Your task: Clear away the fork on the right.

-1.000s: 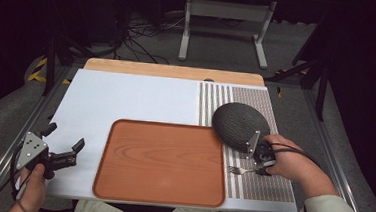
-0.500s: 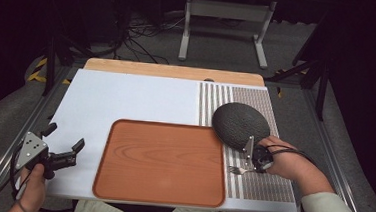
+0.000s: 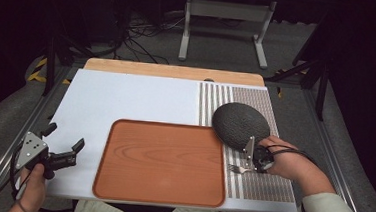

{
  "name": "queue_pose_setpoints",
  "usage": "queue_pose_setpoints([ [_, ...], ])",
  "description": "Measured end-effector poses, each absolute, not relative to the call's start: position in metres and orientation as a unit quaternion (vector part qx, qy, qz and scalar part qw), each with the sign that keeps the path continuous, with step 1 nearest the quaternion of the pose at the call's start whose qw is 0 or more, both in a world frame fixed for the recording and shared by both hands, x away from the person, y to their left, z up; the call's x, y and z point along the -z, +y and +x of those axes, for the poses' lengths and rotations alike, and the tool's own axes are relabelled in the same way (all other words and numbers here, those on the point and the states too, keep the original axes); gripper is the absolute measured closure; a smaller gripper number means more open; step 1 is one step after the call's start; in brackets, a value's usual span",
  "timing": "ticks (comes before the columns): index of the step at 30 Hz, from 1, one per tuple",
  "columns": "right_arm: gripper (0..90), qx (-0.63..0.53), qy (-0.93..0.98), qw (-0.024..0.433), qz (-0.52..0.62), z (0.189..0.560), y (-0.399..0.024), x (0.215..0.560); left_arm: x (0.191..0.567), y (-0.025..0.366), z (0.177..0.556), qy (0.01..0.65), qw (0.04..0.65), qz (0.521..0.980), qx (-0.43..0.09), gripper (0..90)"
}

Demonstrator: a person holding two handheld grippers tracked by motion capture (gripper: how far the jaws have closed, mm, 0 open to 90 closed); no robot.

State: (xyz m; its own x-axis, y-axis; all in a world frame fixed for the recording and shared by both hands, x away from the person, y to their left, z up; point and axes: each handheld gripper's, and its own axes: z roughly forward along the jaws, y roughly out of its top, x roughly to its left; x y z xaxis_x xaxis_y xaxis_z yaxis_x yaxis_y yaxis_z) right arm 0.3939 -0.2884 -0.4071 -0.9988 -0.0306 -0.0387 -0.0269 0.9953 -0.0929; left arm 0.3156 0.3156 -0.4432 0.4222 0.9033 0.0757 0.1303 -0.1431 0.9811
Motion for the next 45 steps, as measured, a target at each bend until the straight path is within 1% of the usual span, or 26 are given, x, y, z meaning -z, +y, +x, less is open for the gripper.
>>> queue_pose_setpoints([
  [8, 83.9, 0.028, 0.999, 0.041, 0.0, 0.392, -0.289, 0.389, 0.443, 0.315, 0.315, 0.391, 0.525, 0.66, -0.369, 0.1],
  [16, 83.9, -0.006, 0.997, 0.074, 0.01, 0.391, -0.29, 0.363, 0.443, 0.316, 0.316, 0.392, 0.524, 0.661, -0.368, 0.1],
  [24, 83.9, -0.025, 0.995, 0.097, 0.019, 0.391, -0.29, 0.339, 0.443, 0.316, 0.316, 0.391, 0.524, 0.661, -0.368, 0.0],
  [30, 83.9, -0.055, 0.992, 0.105, 0.051, 0.39, -0.286, 0.328, 0.443, 0.316, 0.316, 0.391, 0.524, 0.661, -0.369, 0.1],
  [32, 83.9, -0.064, 0.99, 0.115, 0.058, 0.39, -0.284, 0.325, 0.443, 0.316, 0.316, 0.391, 0.524, 0.661, -0.369, 0.1],
  [33, 83.9, -0.067, 0.989, 0.112, 0.062, 0.39, -0.283, 0.323, 0.443, 0.316, 0.316, 0.391, 0.523, 0.662, -0.368, 0.1],
  [45, 83.9, -0.139, 0.971, 0.128, 0.145, 0.389, -0.263, 0.318, 0.443, 0.316, 0.316, 0.39, 0.523, 0.662, -0.369, 0.1],
])
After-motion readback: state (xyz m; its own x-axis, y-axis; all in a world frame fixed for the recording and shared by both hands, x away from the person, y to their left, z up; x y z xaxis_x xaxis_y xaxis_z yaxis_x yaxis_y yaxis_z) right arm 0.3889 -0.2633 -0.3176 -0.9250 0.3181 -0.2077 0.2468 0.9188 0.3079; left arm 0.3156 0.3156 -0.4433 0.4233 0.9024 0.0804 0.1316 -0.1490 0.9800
